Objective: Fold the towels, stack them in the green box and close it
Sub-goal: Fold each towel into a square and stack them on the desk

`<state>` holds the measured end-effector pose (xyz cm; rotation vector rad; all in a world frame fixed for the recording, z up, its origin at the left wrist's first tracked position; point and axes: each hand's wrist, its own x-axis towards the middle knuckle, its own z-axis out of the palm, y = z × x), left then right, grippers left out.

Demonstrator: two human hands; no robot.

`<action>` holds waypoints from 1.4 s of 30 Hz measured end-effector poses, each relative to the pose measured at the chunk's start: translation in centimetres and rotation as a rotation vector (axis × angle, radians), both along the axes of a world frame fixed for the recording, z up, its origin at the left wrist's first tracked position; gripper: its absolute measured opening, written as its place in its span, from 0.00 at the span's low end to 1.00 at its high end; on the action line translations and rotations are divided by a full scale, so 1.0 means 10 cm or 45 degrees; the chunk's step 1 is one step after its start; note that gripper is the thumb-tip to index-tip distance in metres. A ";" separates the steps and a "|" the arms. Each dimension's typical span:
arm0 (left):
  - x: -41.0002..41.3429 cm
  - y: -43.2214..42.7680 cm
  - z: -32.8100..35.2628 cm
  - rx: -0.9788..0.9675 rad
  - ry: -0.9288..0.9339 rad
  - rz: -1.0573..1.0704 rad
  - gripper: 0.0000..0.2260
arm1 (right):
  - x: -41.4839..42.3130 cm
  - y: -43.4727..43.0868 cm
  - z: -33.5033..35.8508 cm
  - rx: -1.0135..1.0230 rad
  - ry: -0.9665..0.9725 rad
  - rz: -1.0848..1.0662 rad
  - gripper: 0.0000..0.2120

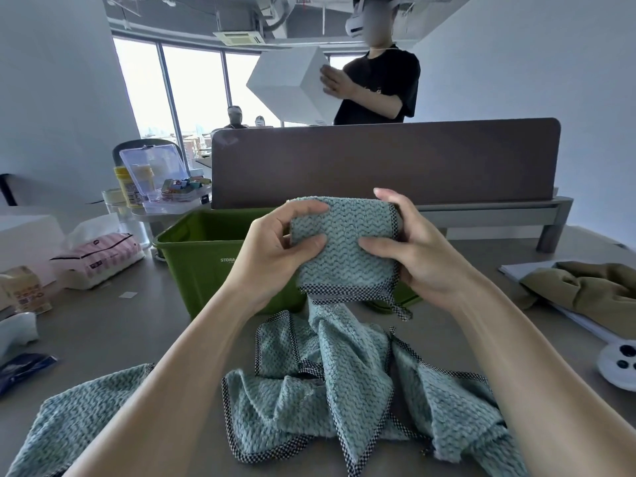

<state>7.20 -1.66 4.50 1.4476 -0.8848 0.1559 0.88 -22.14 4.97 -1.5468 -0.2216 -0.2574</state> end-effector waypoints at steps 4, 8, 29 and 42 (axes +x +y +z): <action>-0.04 0.01 0.01 0.022 0.034 -0.104 0.16 | 0.01 -0.01 0.00 0.059 -0.133 -0.054 0.35; -0.10 -0.02 0.02 -0.097 0.299 -0.252 0.16 | 0.02 -0.02 0.00 0.083 -0.210 -0.026 0.36; -0.27 0.61 -0.24 -0.311 0.171 -0.002 0.21 | 0.05 0.59 -0.13 -0.080 -0.246 0.061 0.37; -0.54 1.85 -0.29 -0.022 0.391 0.459 0.23 | 0.23 1.87 -0.24 -0.332 -0.124 0.266 0.27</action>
